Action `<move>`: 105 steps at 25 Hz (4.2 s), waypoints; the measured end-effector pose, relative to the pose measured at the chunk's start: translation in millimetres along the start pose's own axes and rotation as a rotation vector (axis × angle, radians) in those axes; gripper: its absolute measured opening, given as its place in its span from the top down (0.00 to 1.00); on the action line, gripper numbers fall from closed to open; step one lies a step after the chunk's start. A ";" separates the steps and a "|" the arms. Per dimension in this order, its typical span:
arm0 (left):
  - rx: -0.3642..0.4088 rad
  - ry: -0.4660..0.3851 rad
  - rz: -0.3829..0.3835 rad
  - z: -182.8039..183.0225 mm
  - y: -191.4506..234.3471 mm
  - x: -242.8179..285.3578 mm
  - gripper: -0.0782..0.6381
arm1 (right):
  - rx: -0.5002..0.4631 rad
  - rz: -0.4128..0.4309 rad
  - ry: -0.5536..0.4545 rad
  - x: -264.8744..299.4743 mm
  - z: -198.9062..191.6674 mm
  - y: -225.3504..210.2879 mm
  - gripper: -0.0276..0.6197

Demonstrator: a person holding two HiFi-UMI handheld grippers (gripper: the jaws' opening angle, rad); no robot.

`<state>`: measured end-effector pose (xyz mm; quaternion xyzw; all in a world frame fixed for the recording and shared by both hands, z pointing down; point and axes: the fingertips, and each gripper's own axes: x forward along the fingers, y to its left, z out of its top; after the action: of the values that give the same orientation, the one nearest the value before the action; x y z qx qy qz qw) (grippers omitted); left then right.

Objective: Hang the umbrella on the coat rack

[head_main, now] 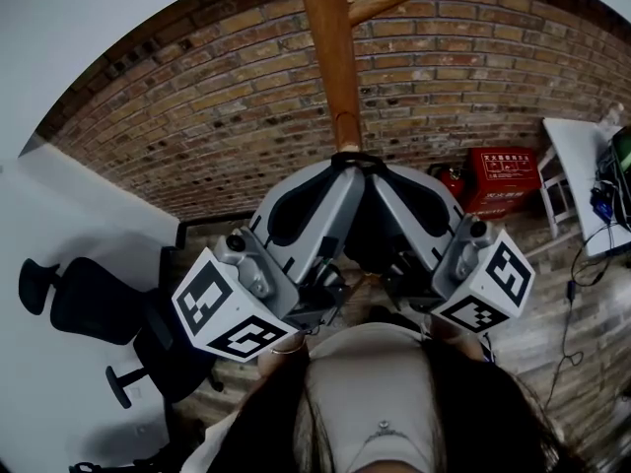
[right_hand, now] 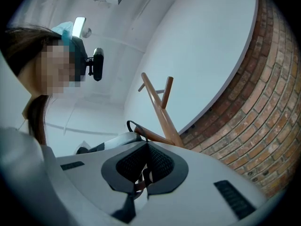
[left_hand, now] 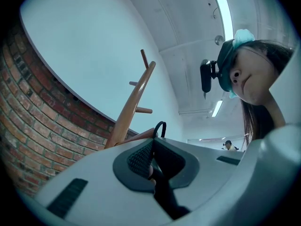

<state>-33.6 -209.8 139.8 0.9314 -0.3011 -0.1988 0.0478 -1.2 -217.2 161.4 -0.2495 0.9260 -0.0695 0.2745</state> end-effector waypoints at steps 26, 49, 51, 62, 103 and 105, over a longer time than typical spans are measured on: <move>0.032 -0.045 -0.018 10.8 -3.7 -6.9 0.88 | 0.060 0.043 -0.014 5.2 4.3 7.0 0.90; 0.089 -0.026 0.017 17.4 -10.5 -9.2 0.88 | 0.102 0.023 -0.022 -1.9 9.8 10.3 0.90; 0.086 -0.029 0.024 21.0 -8.1 -8.1 0.88 | 0.106 0.019 -0.023 0.4 11.9 8.6 0.90; 0.125 -0.018 0.050 25.5 -2.3 -3.4 0.88 | 0.111 0.032 -0.014 4.6 14.0 4.0 0.90; 0.104 -0.001 0.022 29.4 20.6 3.7 0.88 | 0.161 0.099 0.005 11.0 11.2 -6.8 0.90; 0.097 0.000 0.028 27.9 21.6 4.2 0.88 | 0.162 0.093 0.009 10.1 10.4 -8.8 0.90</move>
<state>-53.3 -229.0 117.2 0.9284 -0.3232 -0.1834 0.0051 0.9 -229.8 150.2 -0.1828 0.9292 -0.1323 0.2927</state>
